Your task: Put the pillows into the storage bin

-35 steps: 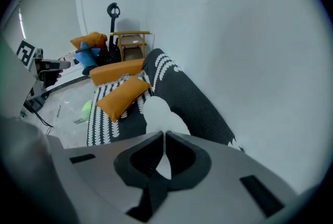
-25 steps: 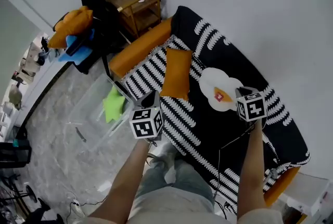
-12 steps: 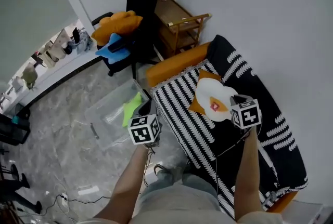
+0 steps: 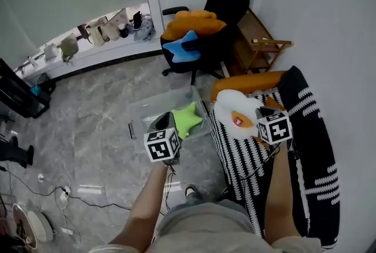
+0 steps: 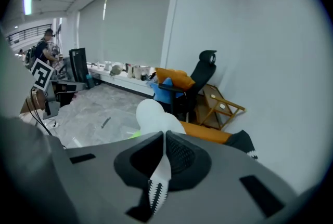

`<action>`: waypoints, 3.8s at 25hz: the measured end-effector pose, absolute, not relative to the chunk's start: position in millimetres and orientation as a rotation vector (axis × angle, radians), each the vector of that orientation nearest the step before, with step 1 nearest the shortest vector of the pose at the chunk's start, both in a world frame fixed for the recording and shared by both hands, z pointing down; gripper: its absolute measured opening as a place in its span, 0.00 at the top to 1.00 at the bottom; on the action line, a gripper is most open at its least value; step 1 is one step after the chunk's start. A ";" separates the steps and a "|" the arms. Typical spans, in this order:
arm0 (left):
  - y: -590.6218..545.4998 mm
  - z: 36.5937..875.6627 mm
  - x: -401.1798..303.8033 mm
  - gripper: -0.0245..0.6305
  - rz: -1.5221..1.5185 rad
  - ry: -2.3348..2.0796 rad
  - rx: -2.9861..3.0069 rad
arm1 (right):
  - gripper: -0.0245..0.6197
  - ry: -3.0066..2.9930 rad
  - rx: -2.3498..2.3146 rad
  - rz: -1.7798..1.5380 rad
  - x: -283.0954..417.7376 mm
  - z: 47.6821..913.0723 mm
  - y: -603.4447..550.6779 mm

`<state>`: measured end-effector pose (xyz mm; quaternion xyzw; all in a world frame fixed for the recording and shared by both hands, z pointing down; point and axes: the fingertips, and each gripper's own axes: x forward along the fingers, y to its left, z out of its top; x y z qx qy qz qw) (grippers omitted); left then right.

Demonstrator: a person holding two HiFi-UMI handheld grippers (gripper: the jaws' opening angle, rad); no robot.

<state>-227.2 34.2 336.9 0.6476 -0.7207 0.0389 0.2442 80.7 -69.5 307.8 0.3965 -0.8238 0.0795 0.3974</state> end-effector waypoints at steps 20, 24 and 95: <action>215.8 426.1 -479.1 0.96 -0.001 -2.264 1.048 | 0.94 -2.192 0.409 0.051 -301.6 426.2 -41.9; 225.6 466.9 -507.2 0.96 -0.013 -2.248 0.923 | 0.94 -2.153 0.318 0.091 -353.5 484.0 -37.0; -123.8 445.5 -44.4 0.96 0.275 -1.625 1.855 | 0.61 -1.921 1.356 0.691 239.3 477.1 -118.7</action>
